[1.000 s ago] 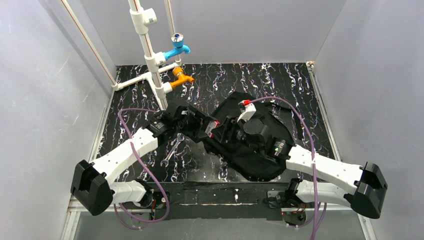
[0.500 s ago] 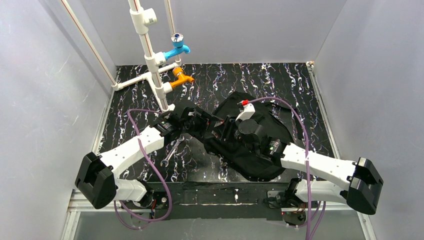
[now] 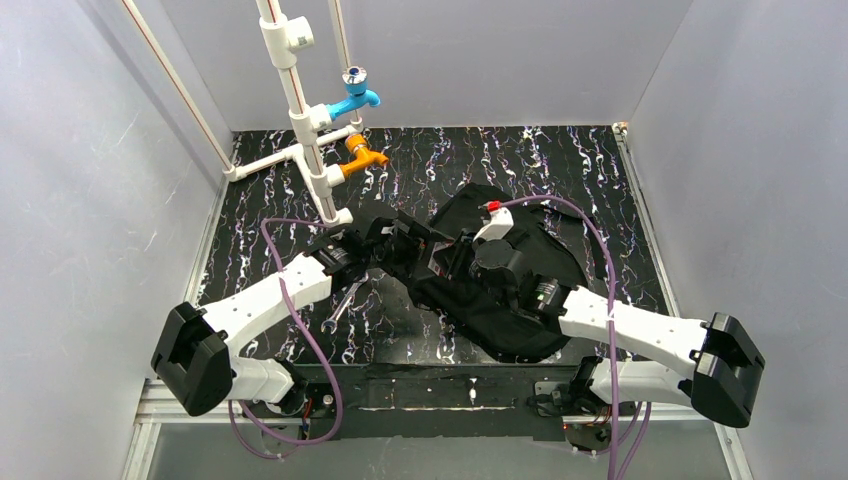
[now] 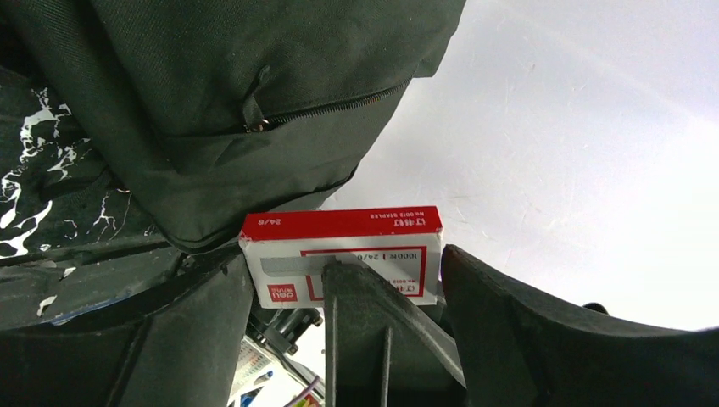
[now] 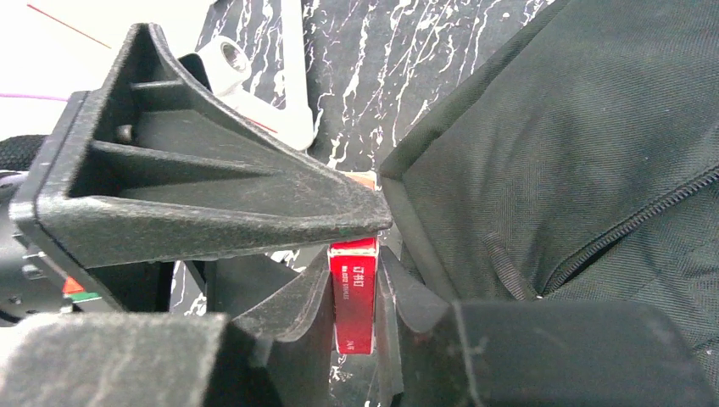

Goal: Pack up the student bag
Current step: Place the stationery in the student bag.

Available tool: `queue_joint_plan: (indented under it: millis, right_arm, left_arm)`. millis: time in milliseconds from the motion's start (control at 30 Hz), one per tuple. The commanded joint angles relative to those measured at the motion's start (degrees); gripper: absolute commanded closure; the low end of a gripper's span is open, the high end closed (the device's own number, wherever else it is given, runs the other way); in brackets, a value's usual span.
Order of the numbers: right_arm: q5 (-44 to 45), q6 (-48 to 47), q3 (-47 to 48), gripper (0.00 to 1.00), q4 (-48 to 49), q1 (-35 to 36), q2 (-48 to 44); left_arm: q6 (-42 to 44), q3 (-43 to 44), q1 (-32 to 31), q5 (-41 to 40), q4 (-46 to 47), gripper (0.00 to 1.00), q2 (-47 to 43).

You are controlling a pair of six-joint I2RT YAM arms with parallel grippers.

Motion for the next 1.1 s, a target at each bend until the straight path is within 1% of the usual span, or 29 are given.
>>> queue_joint_plan:
  millis: [0,67,167,233,267,333,400,433,500,533,600,633,700,767,867,967,1067]
  right_arm:
    - [3.07,2.05,-1.08,0.76,4.23,0.35,-1.17]
    - [3.87,2.24,-1.60,0.82,4.35,0.35,-1.73]
    - [5.40,1.76,-1.34,0.84,2.15,0.03,-2.48]
    - [5.79,0.38,-0.07,0.84,-2.82,-2.06,-3.72]
    - [5.36,-0.34,0.35,0.85,-5.41,-4.14,-4.72]
    - [2.14,-3.38,0.31,0.85,-10.57,-9.58,-8.29]
    - [-3.13,-7.37,0.45,0.85,-14.81,-15.83,-11.61]
    - [-6.88,-9.34,0.66,0.85,-16.31,-20.15,-12.83]
    - [-14.81,-11.90,1.43,0.85,-20.21,-27.39,-13.98]
    - [-20.16,-12.31,1.54,0.86,-21.16,-31.31,-13.84]
    - [-33.77,-12.41,0.84,0.87,-20.12,-38.76,-12.23]
    - [-39.35,-11.35,0.00,0.88,-18.39,-41.75,-11.04]
    - [-46.67,-8.58,-2.52,0.88,-14.04,-45.39,-9.07]
    - [-51.58,-4.56,-4.84,0.88,-9.20,-47.34,-7.57]
    - [-54.30,0.53,-7.70,0.88,-0.61,-47.81,-5.07]
    - [-55.55,4.95,-9.93,0.88,4.05,-47.81,-2.01]
    - [-55.04,9.19,-12.49,0.87,9.64,-47.81,-0.85]
  left_arm:
    - [1.09,1.20,-0.66,-0.52,0.27,0.21,-0.50]
    - [2.12,1.43,-0.69,-1.37,-0.66,0.18,-0.96]
    - [6.13,1.67,-0.65,-3.39,-2.88,0.13,-1.97]
    - [12.69,3.70,-0.71,-6.77,-7.90,0.11,-2.65]
    - [16.82,5.15,-0.66,-9.05,-11.59,0.10,-2.99]
    - [27.09,7.11,-0.76,-14.43,-15.09,0.10,-3.55]
    - [37.57,8.82,-1.18,-16.95,-16.02,0.11,-2.92]
    - [43.55,9.94,-1.75,-17.33,-15.52,0.13,-1.36]
    - [53.28,12.86,-3.26,-15.58,-14.61,0.15,2.86]
    - [57.12,14.69,-4.41,-15.24,-15.07,0.16,5.46]
    - [62.19,18.33,-6.33,-14.50,-15.32,0.21,10.65]
    - [63.85,19.95,-7.00,-14.78,-15.53,0.25,13.04]
    - [65.33,22.82,-7.62,-15.52,-16.50,0.32,16.75]
    - [65.37,24.10,-7.66,-15.71,-16.36,0.33,18.92]
    - [65.68,26.77,-7.67,-13.00,-15.94,0.33,22.14]
    - [65.30,28.42,-7.67,-12.40,-16.22,0.40,23.64]
    - [64.36,27.50,-7.68,-13.46,-16.54,0.39,22.42]
